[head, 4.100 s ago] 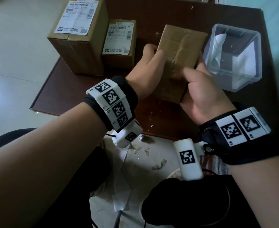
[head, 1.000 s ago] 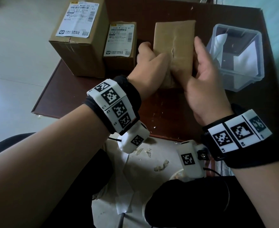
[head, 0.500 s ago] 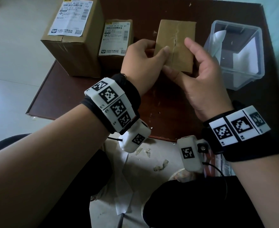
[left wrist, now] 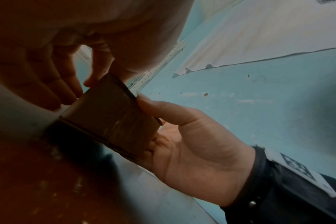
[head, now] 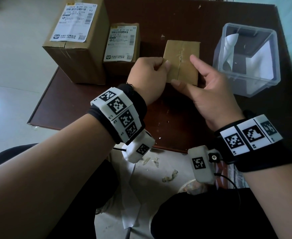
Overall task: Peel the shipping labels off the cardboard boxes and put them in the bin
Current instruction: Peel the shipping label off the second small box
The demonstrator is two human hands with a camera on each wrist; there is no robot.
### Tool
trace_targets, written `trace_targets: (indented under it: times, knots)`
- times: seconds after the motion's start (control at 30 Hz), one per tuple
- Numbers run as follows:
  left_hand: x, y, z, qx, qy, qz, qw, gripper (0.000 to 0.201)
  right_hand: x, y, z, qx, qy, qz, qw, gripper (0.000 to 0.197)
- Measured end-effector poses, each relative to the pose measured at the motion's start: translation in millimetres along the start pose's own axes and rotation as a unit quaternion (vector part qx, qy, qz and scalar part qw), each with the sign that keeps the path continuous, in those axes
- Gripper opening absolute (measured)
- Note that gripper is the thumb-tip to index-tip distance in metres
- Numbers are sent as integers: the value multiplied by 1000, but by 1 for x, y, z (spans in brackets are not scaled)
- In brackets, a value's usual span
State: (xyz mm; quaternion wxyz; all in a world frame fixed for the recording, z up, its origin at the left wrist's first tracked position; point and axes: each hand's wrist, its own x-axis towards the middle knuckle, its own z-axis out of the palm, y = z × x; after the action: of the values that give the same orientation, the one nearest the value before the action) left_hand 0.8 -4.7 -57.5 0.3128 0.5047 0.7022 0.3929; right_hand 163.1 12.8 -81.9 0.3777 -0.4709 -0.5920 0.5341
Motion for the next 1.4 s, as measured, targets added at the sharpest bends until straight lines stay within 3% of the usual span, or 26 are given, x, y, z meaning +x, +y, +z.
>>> trace_targets:
  times: [0.3, 0.4, 0.5, 0.7, 0.9, 1.13, 1.4]
  knots:
    - [2, -7, 4, 46, -51, -29, 997, 23, 0, 2, 1, -9, 1, 23, 1000, 95]
    - [2, -4, 4, 64, -62, -53, 995, 33, 0, 1, 0, -16, 9, 25, 1000, 94]
    - [5, 2, -2, 116, -30, -70, 990, 54, -1, -2, -2, -41, 16, 20, 999, 92]
    - [3, 17, -20, 142, 65, -37, 987, 50, -1, 0, 0, -24, 41, 22, 999, 76]
    - [16, 13, -39, 138, 55, -100, 984, 70, 0, -1, 1, -8, 51, 28, 998, 54]
    - [27, 2, -45, 144, 39, -117, 982, 49, 3, -3, 4, 13, 54, 43, 998, 47]
    - [12, 4, -41, 227, 9, -102, 969, 48, 1, -7, 6, 15, 56, 44, 997, 46]
